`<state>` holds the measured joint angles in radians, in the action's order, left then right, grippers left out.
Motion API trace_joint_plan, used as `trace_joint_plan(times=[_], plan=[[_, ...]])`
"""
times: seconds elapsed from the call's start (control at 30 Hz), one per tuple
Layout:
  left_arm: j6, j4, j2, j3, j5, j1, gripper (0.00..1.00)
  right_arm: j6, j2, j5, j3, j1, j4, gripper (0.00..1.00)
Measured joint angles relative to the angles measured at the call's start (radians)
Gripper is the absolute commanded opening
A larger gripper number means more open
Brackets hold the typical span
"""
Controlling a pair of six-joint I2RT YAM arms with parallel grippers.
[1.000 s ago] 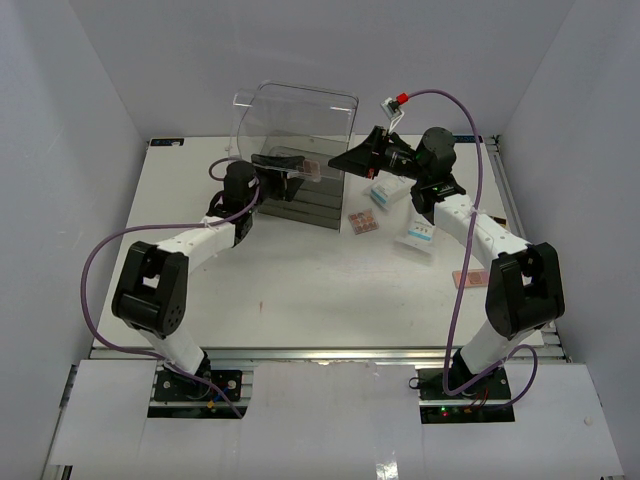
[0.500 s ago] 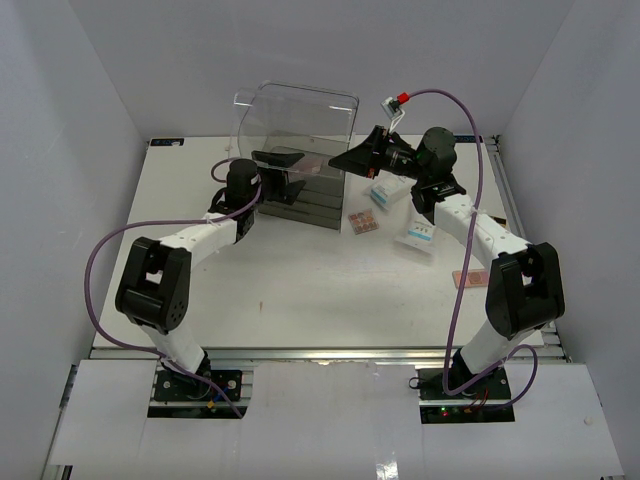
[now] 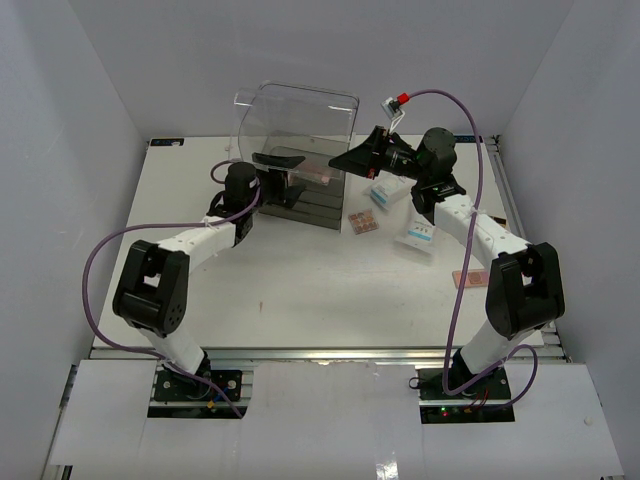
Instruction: Organize the makeup
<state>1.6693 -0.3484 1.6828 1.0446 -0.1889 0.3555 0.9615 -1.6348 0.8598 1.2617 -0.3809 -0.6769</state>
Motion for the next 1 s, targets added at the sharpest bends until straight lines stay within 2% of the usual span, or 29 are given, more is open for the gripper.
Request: trace_joint_plan(times=[0.27, 0.47, 0.6, 0.8, 1.0], plan=[[-0.061, -0.040, -0.183, -0.244, -0.066, 0.008, 0.81, -0.001, 0.000, 0.004, 0.000, 0.000, 0.000, 0.12], [-0.138, -0.111, -0.370, -0.510, -0.079, -0.002, 0.58, -0.007, 0.000, 0.004, 0.000, 0.000, 0.002, 0.12], [-0.216, -0.185, -0.462, -0.627, -0.095, -0.044, 0.57, -0.020, 0.004, 0.005, 0.000, 0.000, 0.012, 0.12], [-0.370, -0.187, -0.556, -0.586, -0.111, -0.116, 0.58, -0.038, 0.007, 0.004, -0.001, 0.000, 0.025, 0.12], [-0.462, -0.196, -0.569, -0.521, -0.115, -0.118, 0.64, -0.052, 0.007, 0.004, -0.002, 0.000, 0.031, 0.12]])
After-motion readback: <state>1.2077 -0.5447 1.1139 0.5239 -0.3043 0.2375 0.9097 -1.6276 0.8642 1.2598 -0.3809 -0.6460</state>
